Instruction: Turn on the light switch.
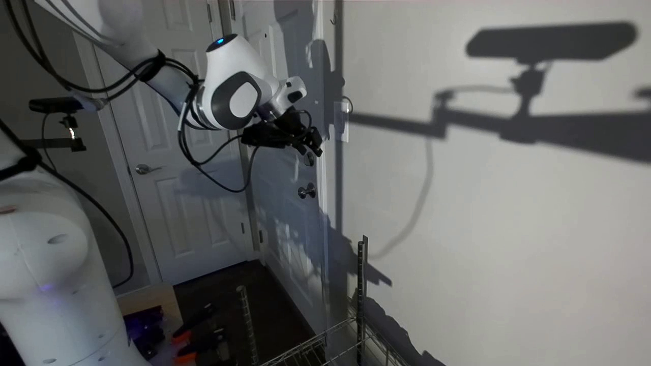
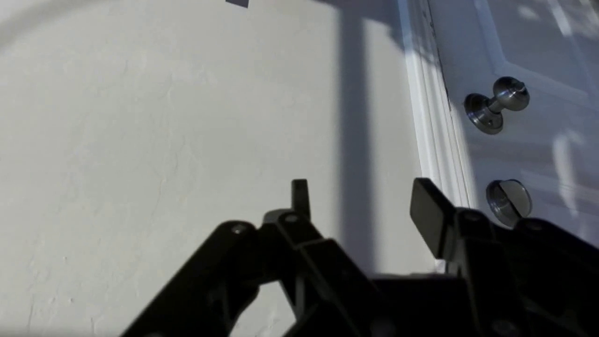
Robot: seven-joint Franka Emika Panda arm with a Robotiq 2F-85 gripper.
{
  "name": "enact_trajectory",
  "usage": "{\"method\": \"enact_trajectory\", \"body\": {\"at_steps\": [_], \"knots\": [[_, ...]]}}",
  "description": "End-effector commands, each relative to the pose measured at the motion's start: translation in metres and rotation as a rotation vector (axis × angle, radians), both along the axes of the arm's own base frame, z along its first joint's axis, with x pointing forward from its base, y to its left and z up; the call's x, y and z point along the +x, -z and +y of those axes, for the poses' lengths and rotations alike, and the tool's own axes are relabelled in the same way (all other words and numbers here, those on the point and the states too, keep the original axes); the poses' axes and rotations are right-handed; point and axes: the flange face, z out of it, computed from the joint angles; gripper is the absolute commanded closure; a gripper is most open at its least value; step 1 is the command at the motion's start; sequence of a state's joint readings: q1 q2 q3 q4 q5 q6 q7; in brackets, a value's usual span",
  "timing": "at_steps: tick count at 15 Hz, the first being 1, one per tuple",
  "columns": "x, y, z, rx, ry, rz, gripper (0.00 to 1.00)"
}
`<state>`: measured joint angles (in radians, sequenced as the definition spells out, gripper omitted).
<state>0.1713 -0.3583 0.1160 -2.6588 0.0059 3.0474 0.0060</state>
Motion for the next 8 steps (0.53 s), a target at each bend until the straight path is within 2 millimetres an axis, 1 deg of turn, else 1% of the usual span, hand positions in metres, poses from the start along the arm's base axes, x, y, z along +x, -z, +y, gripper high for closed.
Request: {"method": "enact_trajectory", "body": {"at_steps": [1, 4, 6, 8], "knots": [[0.008, 0.003, 0.003, -0.027, -0.043, -0.059, 0.7], [0.013, 0.001, 0.012, -0.034, -0.075, -0.098, 0.91], [0.017, -0.001, 0.017, -0.043, -0.1, -0.131, 0.96], [0.021, -0.003, 0.021, -0.046, -0.116, -0.159, 0.97]]}}
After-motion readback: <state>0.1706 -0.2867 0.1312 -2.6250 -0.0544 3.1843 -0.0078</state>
